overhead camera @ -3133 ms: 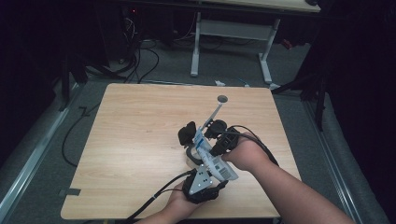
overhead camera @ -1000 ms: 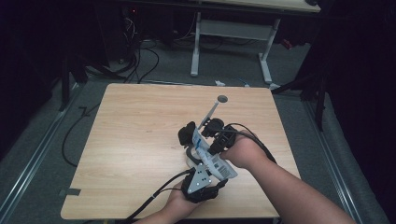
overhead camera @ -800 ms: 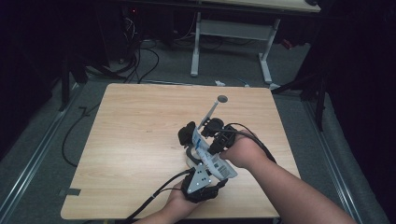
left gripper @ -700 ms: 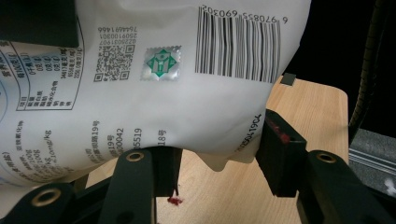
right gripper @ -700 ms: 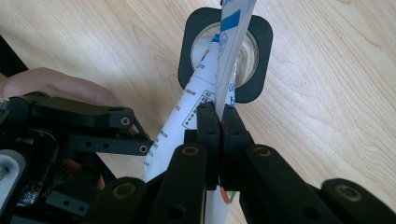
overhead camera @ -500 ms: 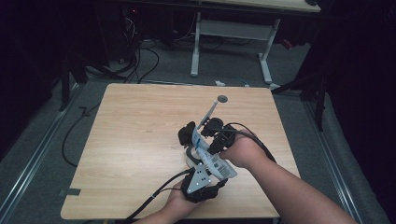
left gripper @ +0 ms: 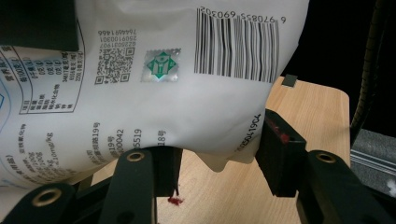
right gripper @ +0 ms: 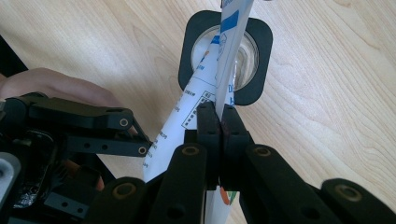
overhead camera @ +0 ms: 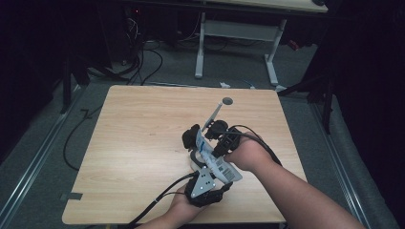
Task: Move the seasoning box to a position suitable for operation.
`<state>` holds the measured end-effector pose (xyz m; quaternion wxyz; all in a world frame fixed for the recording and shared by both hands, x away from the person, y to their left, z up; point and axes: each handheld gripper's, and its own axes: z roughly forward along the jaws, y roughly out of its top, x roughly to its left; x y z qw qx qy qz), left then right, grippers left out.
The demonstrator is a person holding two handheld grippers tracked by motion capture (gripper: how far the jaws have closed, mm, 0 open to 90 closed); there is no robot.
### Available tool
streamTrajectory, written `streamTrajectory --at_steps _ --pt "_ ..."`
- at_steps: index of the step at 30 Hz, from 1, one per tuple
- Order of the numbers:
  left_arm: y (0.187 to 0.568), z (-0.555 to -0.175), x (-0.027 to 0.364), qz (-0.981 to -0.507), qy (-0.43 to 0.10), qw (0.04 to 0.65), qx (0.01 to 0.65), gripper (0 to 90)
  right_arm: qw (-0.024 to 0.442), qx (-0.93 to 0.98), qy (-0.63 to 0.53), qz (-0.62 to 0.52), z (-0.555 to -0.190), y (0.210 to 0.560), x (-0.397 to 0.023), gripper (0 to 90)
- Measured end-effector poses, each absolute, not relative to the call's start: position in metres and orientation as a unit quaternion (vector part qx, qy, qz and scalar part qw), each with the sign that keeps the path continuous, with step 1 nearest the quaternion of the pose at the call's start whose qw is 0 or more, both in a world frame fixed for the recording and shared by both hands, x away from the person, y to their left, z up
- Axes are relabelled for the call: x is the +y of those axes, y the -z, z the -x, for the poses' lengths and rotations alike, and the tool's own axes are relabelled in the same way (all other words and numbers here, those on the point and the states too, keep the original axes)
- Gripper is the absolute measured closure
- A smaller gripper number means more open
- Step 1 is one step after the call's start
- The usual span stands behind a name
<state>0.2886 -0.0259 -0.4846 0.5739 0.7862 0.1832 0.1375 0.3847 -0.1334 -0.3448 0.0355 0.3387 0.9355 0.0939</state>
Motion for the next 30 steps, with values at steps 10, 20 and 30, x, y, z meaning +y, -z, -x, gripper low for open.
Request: streamTrajectory --at_steps 10,20,30 --pt "0.4842 -0.2881 -0.0258 -0.787 -0.142 0.573 0.181 54.8 0.038 0.936 -0.094 -0.336 -0.3852 0.3457 -0.1336 89.4" --pt "0.4838 -0.2874 -0.0266 -0.786 -0.143 0.574 0.180 55.0 0.037 0.934 -0.094 -0.342 -0.3847 0.3462 -0.1348 89.5" --pt "0.4826 -0.2868 -0.0266 -0.785 -0.144 0.576 0.178 55.3 0.039 0.935 -0.094 -0.339 -0.3845 0.3450 -0.1354 89.5"
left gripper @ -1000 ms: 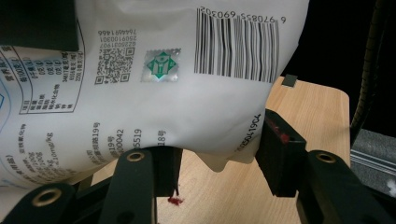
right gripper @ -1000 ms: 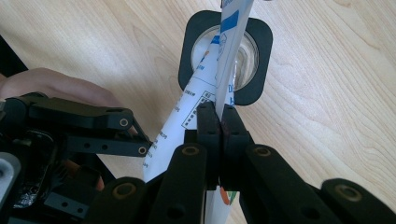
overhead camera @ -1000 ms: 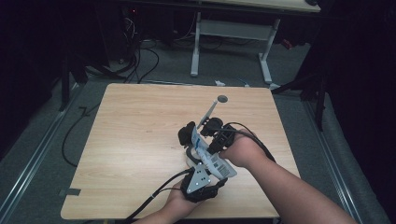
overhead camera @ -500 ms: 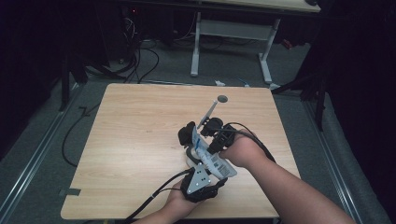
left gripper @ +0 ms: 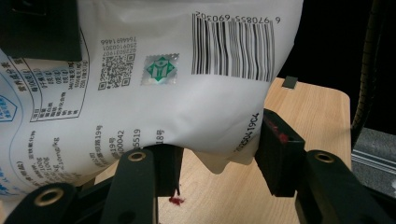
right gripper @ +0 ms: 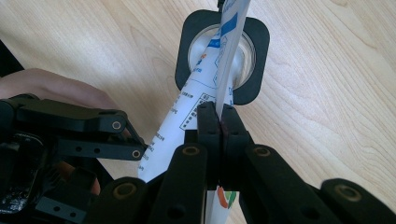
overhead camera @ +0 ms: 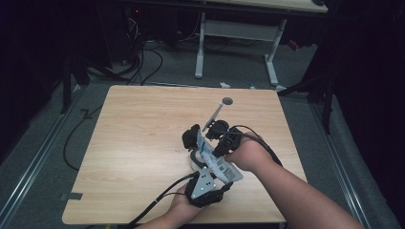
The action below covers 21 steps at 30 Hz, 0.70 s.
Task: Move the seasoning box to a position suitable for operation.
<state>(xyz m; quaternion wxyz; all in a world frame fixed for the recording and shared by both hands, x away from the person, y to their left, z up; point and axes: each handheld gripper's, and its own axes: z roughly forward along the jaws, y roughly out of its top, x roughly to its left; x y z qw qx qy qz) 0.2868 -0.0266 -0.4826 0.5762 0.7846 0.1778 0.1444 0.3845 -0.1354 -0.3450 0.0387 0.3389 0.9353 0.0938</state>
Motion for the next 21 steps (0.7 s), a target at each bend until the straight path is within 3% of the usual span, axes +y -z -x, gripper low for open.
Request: streamTrajectory --at_steps 21 --pt "0.4801 -0.2863 -0.0255 -0.782 -0.148 0.579 0.176 55.6 0.040 0.935 -0.092 -0.339 -0.3844 0.3424 -0.1342 89.7"
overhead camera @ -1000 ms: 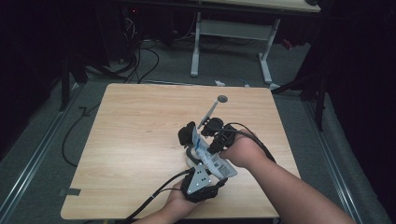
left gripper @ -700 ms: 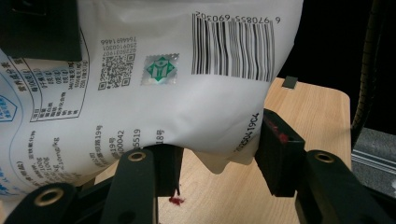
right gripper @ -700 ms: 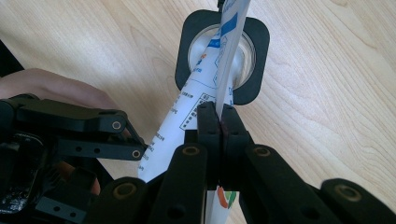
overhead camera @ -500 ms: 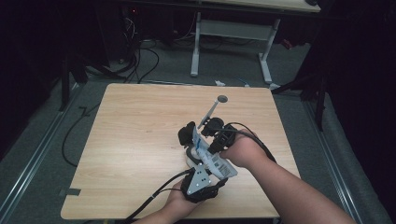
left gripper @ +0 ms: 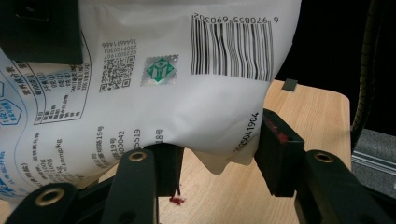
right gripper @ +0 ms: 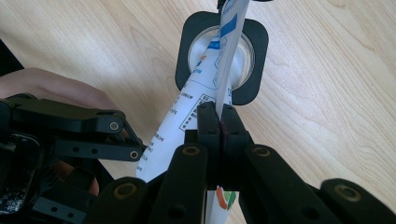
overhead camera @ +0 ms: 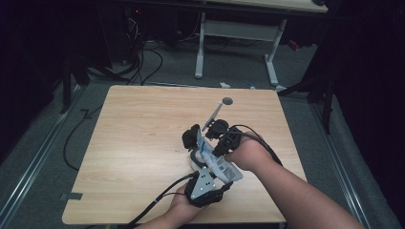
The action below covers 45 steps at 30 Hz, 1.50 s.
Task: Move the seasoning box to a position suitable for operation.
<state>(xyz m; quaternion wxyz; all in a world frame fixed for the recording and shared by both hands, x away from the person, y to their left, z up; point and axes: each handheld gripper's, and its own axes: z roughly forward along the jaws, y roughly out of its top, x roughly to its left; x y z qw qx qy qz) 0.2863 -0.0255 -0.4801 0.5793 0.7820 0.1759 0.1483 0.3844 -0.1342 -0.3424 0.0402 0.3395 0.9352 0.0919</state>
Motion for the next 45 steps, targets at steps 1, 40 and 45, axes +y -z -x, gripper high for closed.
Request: streamTrajectory --at_steps 1,40,45 --pt "0.4801 -0.2863 -0.0254 -0.782 -0.149 0.579 0.176 55.6 0.040 0.935 -0.092 -0.340 -0.3844 0.3423 -0.1340 89.8" --pt "0.4745 -0.2879 -0.0223 -0.777 -0.156 0.585 0.174 56.1 0.046 0.937 -0.096 -0.334 -0.3868 0.3370 -0.1317 89.8" --pt "0.4740 -0.2882 -0.0220 -0.776 -0.156 0.585 0.175 56.1 0.043 0.936 -0.098 -0.335 -0.3879 0.3372 -0.1315 89.8"
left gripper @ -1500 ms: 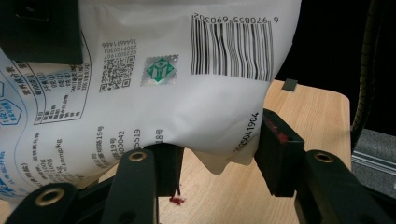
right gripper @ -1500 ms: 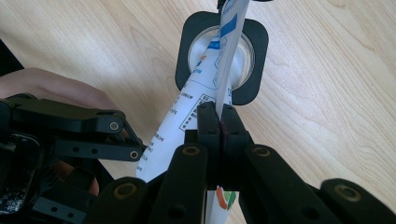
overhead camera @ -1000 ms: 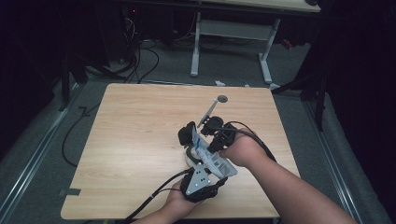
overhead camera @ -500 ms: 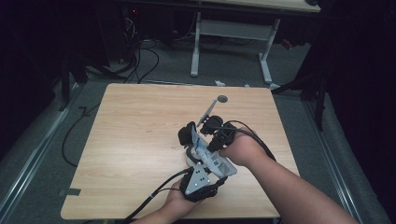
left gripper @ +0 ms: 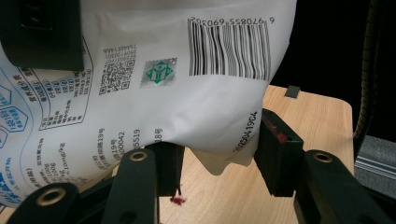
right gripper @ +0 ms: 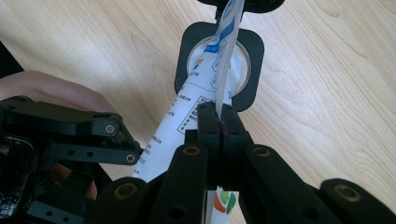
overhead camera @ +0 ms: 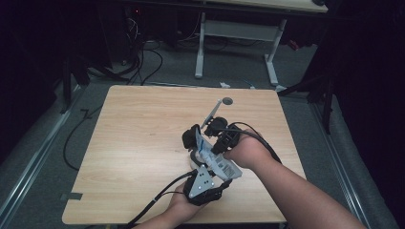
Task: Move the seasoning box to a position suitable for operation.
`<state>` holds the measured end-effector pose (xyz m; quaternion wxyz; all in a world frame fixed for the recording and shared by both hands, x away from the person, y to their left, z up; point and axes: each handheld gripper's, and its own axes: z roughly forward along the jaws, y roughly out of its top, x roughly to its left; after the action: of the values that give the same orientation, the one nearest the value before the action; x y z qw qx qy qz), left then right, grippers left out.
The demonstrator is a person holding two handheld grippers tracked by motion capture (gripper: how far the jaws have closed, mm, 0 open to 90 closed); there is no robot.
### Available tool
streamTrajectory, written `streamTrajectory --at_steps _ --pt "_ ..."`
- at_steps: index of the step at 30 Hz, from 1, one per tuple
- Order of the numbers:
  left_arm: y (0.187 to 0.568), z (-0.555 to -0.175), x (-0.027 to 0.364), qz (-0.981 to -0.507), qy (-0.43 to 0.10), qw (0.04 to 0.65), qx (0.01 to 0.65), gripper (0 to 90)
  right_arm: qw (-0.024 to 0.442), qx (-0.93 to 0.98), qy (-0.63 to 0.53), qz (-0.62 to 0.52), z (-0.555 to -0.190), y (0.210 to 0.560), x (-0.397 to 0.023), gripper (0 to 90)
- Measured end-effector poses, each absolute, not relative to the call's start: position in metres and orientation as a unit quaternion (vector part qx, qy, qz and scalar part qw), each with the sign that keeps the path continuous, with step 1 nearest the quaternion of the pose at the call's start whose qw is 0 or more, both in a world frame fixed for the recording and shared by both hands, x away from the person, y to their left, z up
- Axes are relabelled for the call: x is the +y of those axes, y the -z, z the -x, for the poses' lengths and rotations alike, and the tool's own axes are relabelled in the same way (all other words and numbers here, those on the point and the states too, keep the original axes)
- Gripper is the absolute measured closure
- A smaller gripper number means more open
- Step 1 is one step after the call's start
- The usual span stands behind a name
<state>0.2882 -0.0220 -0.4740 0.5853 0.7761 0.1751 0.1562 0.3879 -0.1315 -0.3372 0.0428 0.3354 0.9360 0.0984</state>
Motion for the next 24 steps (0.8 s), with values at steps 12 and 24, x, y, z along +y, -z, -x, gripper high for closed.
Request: streamTrajectory --at_steps 12,24 --pt "0.4743 -0.2873 -0.0231 -0.776 -0.157 0.585 0.172 56.2 0.045 0.935 -0.099 -0.338 -0.3866 0.3377 -0.1331 89.8" --pt "0.4740 -0.2871 -0.0232 -0.776 -0.158 0.585 0.172 56.3 0.044 0.936 -0.099 -0.334 -0.3880 0.3393 -0.1335 89.8"
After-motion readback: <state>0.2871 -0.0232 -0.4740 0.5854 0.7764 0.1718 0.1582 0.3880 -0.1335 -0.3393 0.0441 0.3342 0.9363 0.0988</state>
